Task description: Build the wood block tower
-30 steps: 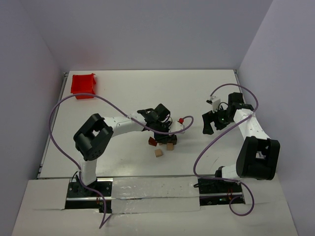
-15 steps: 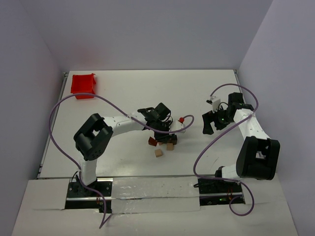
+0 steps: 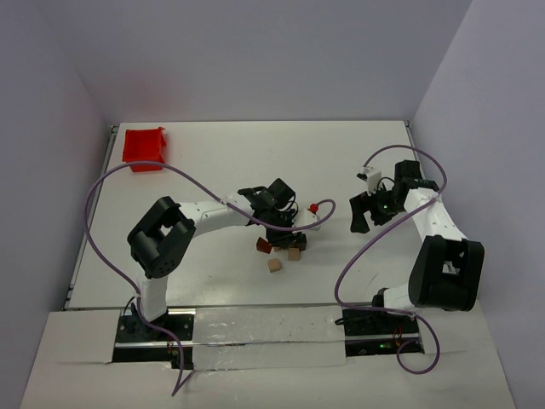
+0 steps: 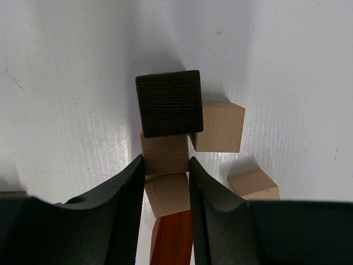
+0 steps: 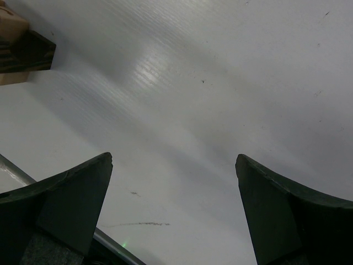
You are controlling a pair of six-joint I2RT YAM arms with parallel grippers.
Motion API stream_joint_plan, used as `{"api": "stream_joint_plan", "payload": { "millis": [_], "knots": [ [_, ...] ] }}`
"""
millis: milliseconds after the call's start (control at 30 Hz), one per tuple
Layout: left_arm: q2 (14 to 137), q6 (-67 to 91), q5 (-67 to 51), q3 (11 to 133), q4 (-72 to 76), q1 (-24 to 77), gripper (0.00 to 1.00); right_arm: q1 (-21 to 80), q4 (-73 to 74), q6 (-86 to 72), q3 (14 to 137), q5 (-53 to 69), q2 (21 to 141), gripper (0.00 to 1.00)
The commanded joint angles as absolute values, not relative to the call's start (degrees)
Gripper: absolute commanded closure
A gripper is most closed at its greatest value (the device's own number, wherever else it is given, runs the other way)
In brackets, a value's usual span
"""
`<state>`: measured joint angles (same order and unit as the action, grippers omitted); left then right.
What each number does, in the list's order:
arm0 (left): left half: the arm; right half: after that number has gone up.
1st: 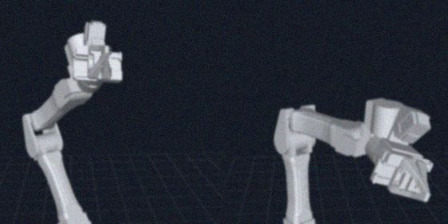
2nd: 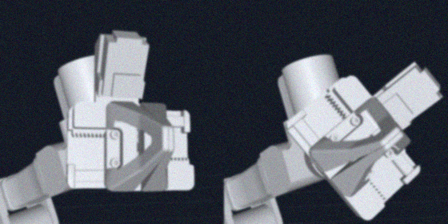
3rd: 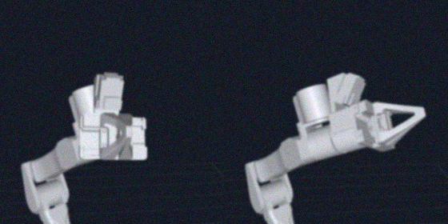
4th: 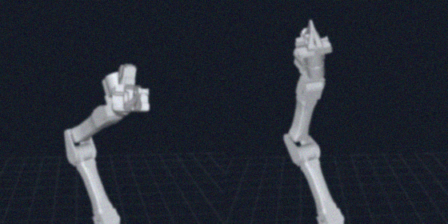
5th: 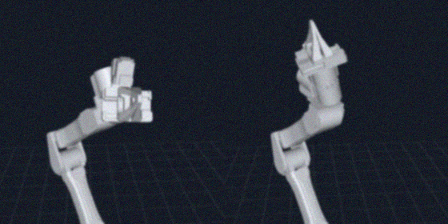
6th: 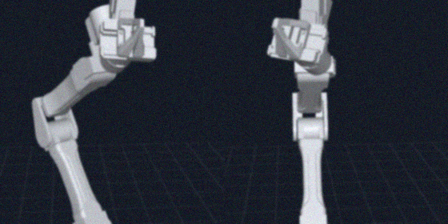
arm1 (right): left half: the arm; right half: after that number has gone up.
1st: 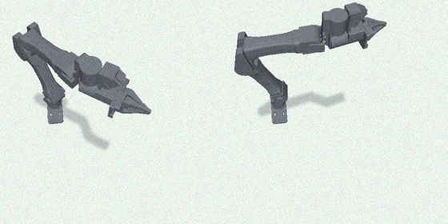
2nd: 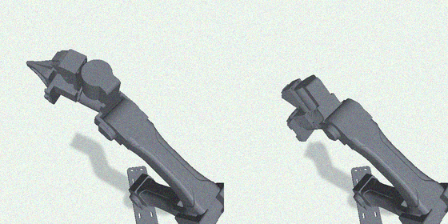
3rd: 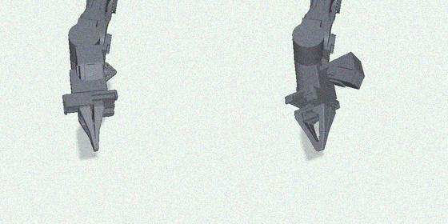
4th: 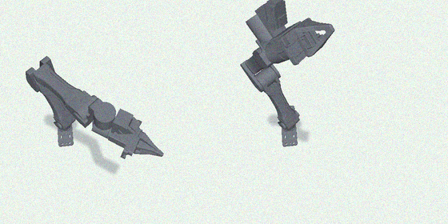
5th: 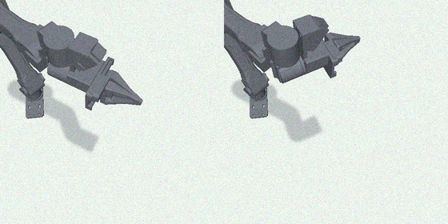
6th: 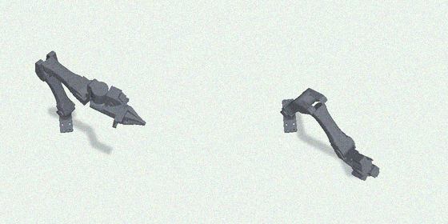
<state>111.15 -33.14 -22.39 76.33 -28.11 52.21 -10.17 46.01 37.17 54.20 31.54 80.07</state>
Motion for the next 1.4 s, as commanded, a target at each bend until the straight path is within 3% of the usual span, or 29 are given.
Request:
{"api": "stream_joint_plan", "payload": {
  "millis": [0, 400, 633, 1367],
  "knots": [
    [108.51, -32.06, -21.85, 76.04, -28.11, 52.47, 0.63, -10.7, 46.91, 37.79, 56.66, 32.69, 80.55, 0.0],
    [107.55, -30.8, -20.36, 75.47, -27.69, 52.44, 0.48, -10.63, 46.93, 37.59, 57.01, 33.13, 81.3, 0.0],
    [106.42, -30.05, -19.42, 74.35, -27.17, 52.47, 0.44, -10.72, 46.85, 37.53, 56.5, 33.05, 80.84, 0.0],
    [106.04, -30.42, -21.08, 72.74, -28.91, 52.38, 0.55, -10.62, 46.83, 37.7, 55.73, 33.04, 80.17, 0.0]
  ]
}}
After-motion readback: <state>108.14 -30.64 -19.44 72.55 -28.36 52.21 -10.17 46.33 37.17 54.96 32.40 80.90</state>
